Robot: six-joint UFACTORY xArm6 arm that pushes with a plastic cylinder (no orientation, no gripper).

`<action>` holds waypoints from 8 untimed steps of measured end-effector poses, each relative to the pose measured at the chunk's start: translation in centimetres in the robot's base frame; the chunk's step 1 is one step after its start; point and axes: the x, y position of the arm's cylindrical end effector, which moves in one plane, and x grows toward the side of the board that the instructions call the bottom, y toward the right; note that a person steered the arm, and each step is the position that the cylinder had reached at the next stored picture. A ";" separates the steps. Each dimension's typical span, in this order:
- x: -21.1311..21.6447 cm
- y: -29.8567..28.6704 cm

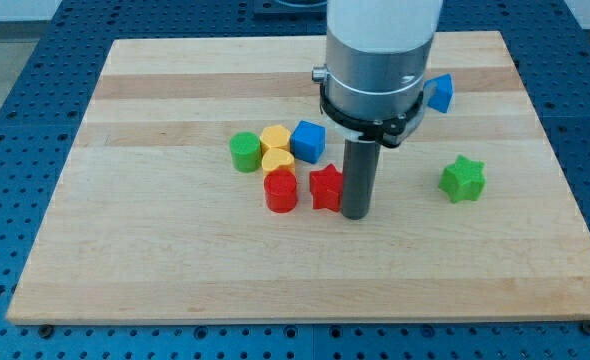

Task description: Push the triangle above the blue cube

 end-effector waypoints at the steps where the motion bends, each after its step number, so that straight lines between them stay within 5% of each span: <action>1: -1.3 -1.2; 3: -5.0 -2.9; 5: -5.8 5.8; 8: -13.0 17.5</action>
